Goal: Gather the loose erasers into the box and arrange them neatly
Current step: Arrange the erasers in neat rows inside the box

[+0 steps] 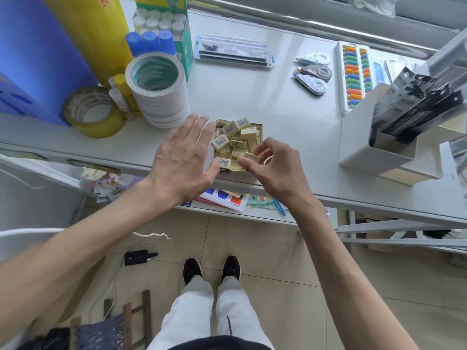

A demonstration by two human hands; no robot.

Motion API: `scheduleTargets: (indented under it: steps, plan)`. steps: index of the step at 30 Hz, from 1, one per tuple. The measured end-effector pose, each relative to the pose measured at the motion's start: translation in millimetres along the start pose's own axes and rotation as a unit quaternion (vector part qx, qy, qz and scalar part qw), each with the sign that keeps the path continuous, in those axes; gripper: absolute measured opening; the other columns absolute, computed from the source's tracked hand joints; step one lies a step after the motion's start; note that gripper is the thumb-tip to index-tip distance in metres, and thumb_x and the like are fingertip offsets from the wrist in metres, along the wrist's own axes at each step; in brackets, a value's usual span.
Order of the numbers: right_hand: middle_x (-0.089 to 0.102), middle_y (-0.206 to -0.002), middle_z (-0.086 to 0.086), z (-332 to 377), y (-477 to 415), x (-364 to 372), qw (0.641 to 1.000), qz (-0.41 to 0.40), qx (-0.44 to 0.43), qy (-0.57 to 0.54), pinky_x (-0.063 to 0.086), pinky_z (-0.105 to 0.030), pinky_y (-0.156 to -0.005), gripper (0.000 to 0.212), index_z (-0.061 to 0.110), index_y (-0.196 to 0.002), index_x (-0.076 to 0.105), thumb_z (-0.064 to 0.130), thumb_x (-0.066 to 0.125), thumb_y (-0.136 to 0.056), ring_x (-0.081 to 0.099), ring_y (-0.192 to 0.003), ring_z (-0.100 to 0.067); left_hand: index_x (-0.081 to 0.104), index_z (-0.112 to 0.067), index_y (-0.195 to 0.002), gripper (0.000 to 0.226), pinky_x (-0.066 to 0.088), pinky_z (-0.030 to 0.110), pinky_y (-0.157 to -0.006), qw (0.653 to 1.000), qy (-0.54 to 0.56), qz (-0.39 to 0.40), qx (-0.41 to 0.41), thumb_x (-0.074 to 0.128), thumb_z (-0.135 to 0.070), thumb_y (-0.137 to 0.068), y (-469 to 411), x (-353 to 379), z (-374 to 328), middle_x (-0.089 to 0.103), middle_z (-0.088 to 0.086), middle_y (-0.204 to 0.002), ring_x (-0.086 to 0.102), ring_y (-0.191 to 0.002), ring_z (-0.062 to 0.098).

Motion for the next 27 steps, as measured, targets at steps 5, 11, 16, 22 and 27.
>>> scheduleTargets:
  steps: [5,11,16,22,27]
  plan:
    - [0.063,-0.083,-0.002,2.1,0.0,2.1,1.0,0.006,-0.013,0.004,0.049,-0.03,-0.064,0.033,0.013,-0.093,0.065,0.04,0.078,-0.08,0.06,-0.074,-0.019,0.026,-0.012,-0.151,0.073,0.021,0.042,-0.116,0.999,0.008,-0.014,-0.03,0.046,-0.045,-0.09,-8.0,-3.9,-12.5,0.027,0.009,-0.158,0.018,-0.148,0.023]
    - [0.06,-0.093,-0.003,0.1,0.1,4.6,1.0,0.003,-0.029,0.01,0.04,-0.025,-0.067,0.029,0.016,-0.097,0.064,0.032,0.081,-0.079,0.055,-0.077,-0.017,0.029,-0.009,-0.149,0.072,0.028,0.043,-0.112,0.999,-0.005,-0.011,-0.051,0.052,-0.037,-0.086,-20.2,-2.1,-21.4,0.027,0.012,-0.157,0.019,-0.147,0.026]
    - [0.065,-0.083,-0.003,-1.1,0.3,1.0,1.0,-0.002,-0.025,-0.006,0.048,-0.027,-0.062,0.035,0.011,-0.094,0.069,0.033,0.086,-0.073,0.059,-0.072,-0.017,0.03,-0.01,-0.148,0.068,0.029,0.043,-0.111,0.999,-0.014,-0.008,-0.048,0.051,-0.032,-0.087,-22.0,1.1,-19.1,0.029,0.012,-0.156,0.02,-0.146,0.026]
    - [0.065,-0.078,0.0,-6.0,-2.9,0.9,0.999,-0.006,-0.002,-0.044,0.048,-0.016,-0.057,0.03,0.014,-0.091,0.073,0.025,0.089,-0.069,0.057,-0.061,-0.008,0.033,-0.01,-0.147,0.069,0.03,0.045,-0.111,0.999,-0.011,-0.009,-0.043,0.051,-0.039,-0.086,-20.4,0.7,-12.4,0.032,0.012,-0.154,0.022,-0.146,0.027]
    - [0.067,-0.085,-0.004,-3.6,-3.7,3.3,0.997,0.025,0.01,-0.071,0.053,-0.015,-0.056,0.025,0.013,-0.098,0.076,0.008,0.084,-0.076,0.063,-0.063,-0.011,0.031,-0.012,-0.148,0.074,0.029,0.045,-0.112,0.999,-0.017,-0.009,-0.034,0.05,-0.046,-0.085,-20.1,-2.3,-10.8,0.032,0.01,-0.155,0.021,-0.146,0.026]
Point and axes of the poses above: each hand's wrist, its own y-axis away from the middle knuckle, its own x-axis out of the palm, z = x × y, the point moved 6 cm from there along -y, towards the middle knuckle
